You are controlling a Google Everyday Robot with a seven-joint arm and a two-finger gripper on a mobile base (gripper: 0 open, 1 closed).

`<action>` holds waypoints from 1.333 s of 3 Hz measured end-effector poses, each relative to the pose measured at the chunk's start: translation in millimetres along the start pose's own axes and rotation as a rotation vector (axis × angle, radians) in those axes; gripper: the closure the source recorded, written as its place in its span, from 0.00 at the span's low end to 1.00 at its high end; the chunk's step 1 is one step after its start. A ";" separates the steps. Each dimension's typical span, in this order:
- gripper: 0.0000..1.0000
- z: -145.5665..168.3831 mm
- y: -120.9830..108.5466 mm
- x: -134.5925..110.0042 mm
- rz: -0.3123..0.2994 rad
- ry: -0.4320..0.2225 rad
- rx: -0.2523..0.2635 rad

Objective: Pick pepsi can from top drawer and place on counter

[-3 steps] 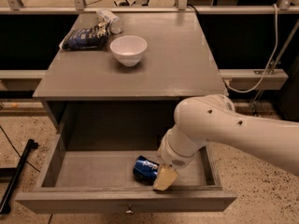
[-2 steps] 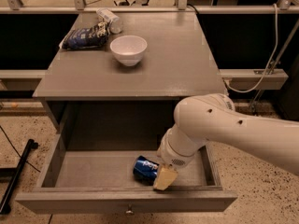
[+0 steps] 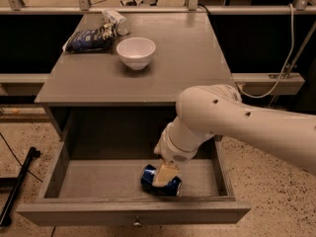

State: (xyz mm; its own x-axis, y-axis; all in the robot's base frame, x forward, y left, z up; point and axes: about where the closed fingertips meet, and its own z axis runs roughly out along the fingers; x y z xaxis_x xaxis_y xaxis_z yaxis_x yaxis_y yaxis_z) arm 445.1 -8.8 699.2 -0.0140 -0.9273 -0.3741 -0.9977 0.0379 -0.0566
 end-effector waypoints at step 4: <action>0.36 39.8 -9.5 34.8 0.030 0.068 -0.028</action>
Offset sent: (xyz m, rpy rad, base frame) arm 0.0110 -0.0058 -0.0325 -0.0468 0.0401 -0.0082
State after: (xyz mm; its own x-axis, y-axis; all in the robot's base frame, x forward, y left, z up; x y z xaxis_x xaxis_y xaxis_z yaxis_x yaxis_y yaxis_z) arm 456.7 -26.6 649.9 -0.0473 -0.9491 -0.3115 -0.9982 0.0562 -0.0196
